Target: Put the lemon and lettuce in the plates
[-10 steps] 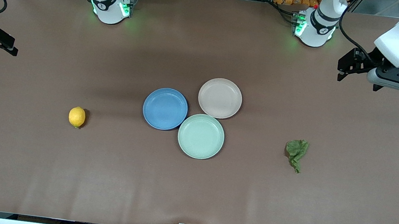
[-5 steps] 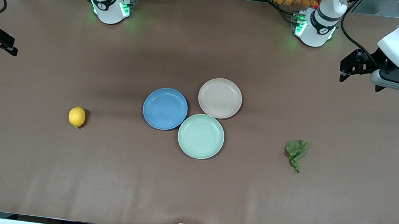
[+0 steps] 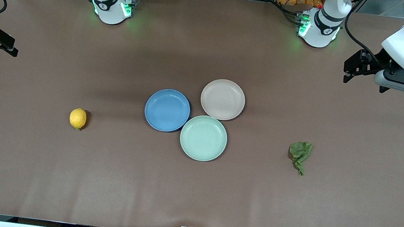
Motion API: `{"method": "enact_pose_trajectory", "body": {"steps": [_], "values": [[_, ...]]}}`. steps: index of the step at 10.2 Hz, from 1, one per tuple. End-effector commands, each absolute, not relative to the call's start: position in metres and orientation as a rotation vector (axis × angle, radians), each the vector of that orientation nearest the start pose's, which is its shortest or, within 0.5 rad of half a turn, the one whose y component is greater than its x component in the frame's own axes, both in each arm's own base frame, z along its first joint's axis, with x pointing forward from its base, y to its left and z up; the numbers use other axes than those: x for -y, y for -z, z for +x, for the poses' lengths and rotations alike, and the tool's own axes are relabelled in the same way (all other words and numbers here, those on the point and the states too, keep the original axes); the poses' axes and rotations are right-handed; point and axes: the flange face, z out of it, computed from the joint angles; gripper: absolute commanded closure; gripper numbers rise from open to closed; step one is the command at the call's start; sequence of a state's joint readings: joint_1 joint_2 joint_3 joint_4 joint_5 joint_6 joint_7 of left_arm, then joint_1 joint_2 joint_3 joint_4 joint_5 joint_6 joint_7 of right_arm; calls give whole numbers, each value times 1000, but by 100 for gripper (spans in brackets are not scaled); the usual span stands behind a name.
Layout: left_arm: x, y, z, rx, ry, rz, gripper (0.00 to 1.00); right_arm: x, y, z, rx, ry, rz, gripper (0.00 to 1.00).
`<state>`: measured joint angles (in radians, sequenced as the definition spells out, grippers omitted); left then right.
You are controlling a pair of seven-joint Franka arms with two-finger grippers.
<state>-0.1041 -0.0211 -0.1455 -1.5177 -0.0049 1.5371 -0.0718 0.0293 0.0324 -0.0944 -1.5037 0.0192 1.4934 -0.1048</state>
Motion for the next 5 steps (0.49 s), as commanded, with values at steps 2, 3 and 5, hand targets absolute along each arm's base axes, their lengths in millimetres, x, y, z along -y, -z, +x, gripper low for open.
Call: {"method": "enact_pose_trajectory", "body": {"steps": [2, 3, 5], "values": [[135, -663, 525, -282, 53, -3131, 0, 36, -632, 553, 46, -71, -3133, 0], [134, -663, 526, -277, 52, -3133, 0, 36, -632, 553, 46, -71, -3133, 0], [133, -662, 526, -275, 49, -3136, 0, 36, -632, 553, 46, -71, -3133, 0]]}}
